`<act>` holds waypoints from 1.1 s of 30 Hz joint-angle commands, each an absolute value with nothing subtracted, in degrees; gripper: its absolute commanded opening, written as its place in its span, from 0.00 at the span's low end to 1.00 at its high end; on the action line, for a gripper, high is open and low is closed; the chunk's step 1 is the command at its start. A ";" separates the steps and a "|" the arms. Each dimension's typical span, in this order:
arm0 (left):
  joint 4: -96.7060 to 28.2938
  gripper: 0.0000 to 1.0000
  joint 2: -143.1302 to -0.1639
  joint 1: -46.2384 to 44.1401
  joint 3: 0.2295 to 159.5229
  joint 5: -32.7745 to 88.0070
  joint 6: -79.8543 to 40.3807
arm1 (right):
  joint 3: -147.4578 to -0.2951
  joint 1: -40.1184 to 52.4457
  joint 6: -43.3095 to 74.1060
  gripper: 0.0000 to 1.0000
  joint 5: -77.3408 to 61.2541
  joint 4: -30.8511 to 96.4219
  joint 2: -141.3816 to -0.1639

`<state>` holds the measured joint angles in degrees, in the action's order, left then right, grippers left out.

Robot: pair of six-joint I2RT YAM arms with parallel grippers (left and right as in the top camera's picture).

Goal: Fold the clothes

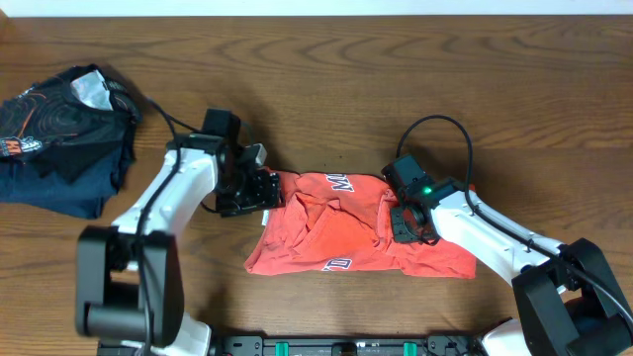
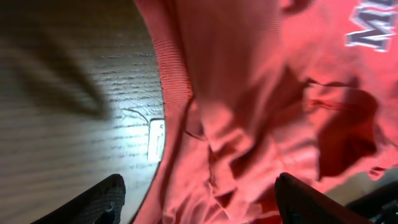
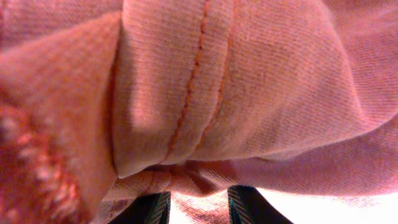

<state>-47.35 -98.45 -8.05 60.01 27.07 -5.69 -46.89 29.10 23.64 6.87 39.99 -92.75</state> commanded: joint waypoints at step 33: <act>-50.06 0.08 -105.58 -6.39 63.37 20.25 -4.99 | -47.20 28.77 23.51 0.31 6.59 39.62 -94.65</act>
